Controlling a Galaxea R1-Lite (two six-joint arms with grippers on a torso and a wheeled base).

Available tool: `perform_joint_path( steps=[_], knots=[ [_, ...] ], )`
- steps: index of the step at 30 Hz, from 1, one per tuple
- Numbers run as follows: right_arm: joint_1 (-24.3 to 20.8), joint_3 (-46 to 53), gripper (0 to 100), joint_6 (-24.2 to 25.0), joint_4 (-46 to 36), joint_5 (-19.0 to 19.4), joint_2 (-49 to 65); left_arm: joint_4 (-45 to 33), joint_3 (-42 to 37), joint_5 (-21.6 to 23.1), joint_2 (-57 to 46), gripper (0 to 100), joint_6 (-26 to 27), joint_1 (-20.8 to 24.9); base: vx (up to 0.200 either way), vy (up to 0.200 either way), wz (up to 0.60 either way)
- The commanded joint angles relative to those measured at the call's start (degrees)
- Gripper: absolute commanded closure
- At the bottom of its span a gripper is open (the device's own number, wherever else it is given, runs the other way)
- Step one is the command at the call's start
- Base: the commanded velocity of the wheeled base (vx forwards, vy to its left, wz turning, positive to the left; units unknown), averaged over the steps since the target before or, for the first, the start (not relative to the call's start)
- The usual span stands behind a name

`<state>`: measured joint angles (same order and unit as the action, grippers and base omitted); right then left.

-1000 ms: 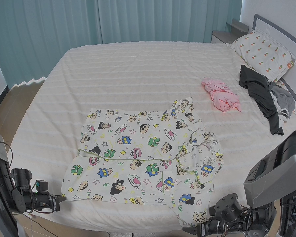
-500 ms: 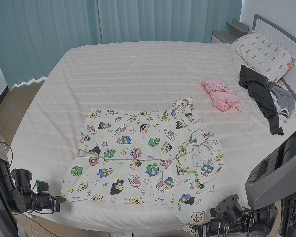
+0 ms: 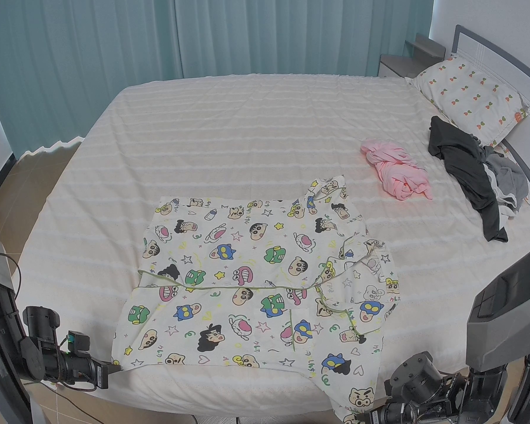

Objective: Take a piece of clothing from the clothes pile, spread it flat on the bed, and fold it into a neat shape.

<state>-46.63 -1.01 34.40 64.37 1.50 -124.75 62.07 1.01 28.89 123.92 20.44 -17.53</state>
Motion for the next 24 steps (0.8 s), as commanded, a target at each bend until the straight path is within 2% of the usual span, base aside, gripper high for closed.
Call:
perform_joint_path(
  steps=[1, 8, 11, 16, 20, 24],
  knots=[
    [-0.66, 1.01, 100, -0.04, -1.00, 0.08, 2.67, -1.08, -0.57, -0.06, -0.78, 100, 0.30, -0.22, 0.000, 0.000, 0.00],
    [-1.54, 1.01, 100, 1.11, -3.46, -0.01, 4.16, -5.47, -0.57, -0.06, -3.51, 100, 2.14, -1.28, 0.000, 0.000, 0.00],
    [-2.24, 1.01, 100, 1.90, -7.59, 0.17, 7.06, -8.81, -0.57, 0.02, -5.62, 100, 4.34, -2.16, 0.000, 0.000, 0.00],
    [-2.50, 1.01, 100, 1.90, -11.90, 0.35, 8.91, -10.22, -0.57, 0.02, -6.14, 100, 4.96, -2.16, 0.000, 0.000, 0.00],
    [-2.41, 1.01, 100, 1.98, -11.46, 0.43, 9.52, -9.69, -0.57, 0.20, -5.97, 100, 4.78, -2.16, 0.000, 0.000, 0.00],
    [-0.48, 1.01, 100, 2.07, -7.85, 0.61, 12.42, -7.14, -0.48, 1.08, -6.14, 100, 4.34, -1.98, 0.000, 0.000, 0.00]
  ],
)
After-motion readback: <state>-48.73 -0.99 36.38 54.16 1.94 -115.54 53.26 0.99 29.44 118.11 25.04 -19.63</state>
